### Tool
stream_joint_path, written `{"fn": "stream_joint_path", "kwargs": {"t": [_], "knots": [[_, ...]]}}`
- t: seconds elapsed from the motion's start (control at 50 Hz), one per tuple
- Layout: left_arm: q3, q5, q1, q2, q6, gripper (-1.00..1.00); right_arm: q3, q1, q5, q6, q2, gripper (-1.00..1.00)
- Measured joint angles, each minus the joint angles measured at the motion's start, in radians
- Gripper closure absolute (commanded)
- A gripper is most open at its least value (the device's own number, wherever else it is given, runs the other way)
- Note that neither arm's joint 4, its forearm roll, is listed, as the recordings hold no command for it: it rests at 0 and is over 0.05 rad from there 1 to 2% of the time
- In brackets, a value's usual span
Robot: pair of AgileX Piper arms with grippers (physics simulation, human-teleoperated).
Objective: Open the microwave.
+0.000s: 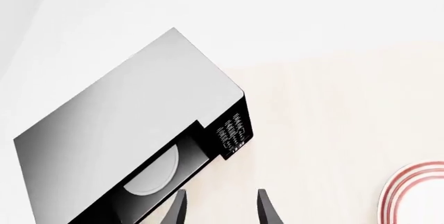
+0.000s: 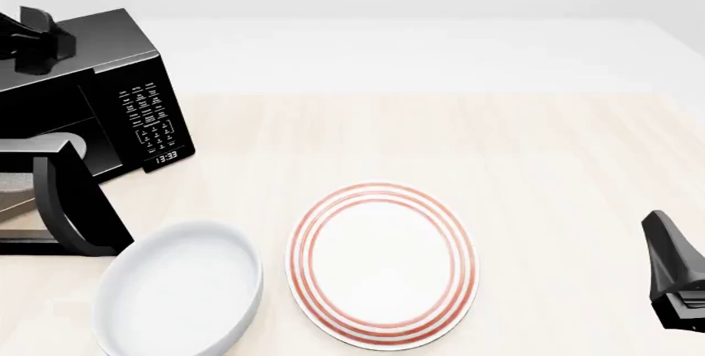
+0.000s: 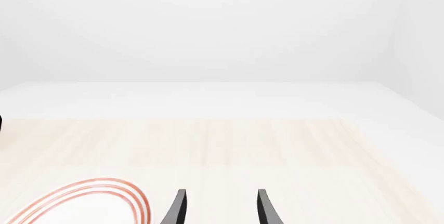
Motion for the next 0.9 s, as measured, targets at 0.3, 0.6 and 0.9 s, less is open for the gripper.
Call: {"fn": "stream_joint_path", "kwargs": {"t": [0.3,0.6,0.9], "knots": [[-0.008,0.023,0.037,0.046,-0.023,-1.00,0.000,0.000,0.000,0.000,0.000,-1.00],[0.008,0.026,0.086,0.056,-0.034,-1.00,0.000,0.000,0.000,0.000,0.000,-1.00],[0.033,0.016,0.125,0.070,-0.035,-1.00,0.000,0.000,0.000,0.000,0.000,-1.00]]}}
